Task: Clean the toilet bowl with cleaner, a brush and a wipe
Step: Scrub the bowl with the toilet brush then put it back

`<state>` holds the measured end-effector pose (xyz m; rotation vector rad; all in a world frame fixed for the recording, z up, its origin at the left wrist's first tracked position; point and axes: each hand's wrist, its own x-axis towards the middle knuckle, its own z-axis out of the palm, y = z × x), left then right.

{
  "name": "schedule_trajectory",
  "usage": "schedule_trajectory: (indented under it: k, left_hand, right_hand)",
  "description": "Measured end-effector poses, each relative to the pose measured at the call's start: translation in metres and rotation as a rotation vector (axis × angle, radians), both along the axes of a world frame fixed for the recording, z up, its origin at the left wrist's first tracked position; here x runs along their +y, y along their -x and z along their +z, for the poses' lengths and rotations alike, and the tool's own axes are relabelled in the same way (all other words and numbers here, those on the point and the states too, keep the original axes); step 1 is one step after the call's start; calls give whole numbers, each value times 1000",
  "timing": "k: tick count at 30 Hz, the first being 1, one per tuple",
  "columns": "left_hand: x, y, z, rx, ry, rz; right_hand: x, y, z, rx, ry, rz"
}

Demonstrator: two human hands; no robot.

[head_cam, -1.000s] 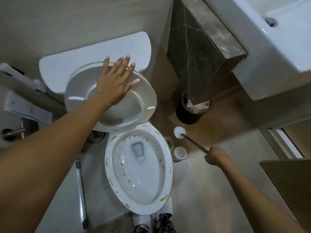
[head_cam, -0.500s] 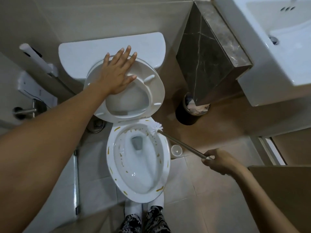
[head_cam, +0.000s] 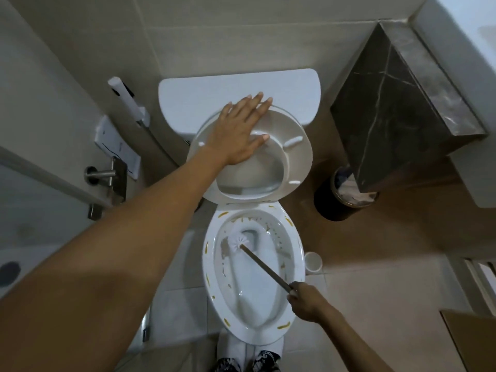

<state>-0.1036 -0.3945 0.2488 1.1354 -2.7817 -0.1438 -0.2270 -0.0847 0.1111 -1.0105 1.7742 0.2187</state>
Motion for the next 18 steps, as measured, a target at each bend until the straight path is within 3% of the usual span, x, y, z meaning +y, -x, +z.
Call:
schedule_trajectory:
  k: [6, 11, 18]
  left_hand:
    - [0, 1, 1, 24, -44, 4]
    - [-1, -6, 3, 61, -102, -8]
    - [5, -7, 1, 66, -117, 88]
  right_hand:
    - [-12, -10, -15, -16, 12, -43]
    - [-14, -18, -20, 118, 70, 161]
    - [0, -27, -35, 131, 135, 214]
